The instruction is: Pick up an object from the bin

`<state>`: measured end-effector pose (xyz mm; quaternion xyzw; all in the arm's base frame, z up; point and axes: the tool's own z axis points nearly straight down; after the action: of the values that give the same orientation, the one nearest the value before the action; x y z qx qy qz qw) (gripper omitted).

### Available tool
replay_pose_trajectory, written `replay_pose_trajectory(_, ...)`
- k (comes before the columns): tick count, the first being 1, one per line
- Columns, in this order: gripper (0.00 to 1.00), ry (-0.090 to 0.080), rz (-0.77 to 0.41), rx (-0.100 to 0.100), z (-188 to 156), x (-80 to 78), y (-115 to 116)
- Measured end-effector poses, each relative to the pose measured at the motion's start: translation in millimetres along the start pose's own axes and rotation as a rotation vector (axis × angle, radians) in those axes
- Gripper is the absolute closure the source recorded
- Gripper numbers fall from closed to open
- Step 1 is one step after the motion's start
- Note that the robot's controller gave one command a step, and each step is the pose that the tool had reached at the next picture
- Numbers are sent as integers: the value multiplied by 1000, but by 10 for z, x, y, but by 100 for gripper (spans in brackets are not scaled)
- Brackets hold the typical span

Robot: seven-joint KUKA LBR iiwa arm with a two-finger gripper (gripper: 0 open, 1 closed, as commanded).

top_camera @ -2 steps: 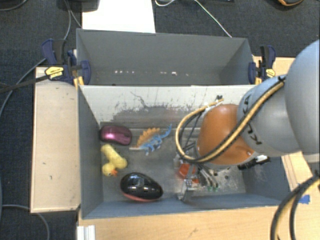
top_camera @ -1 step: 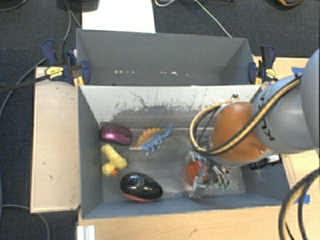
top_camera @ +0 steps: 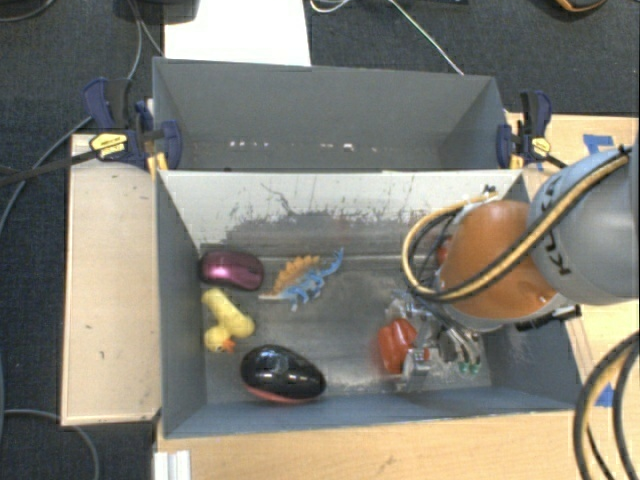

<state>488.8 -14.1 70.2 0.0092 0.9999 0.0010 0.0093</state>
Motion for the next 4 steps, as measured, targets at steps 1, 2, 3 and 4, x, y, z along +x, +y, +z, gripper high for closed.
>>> replay_pose_trajectory(1,0,10,64,0,-953,-13,32)
replay_pose_trajectory(2,0,-5,34,0,-258,-15,-99)
replay_pose_trajectory(3,100,8,-39,-1,-20,-192,-68)
replay_pose_trajectory(4,100,8,-38,-1,-21,-192,-68)
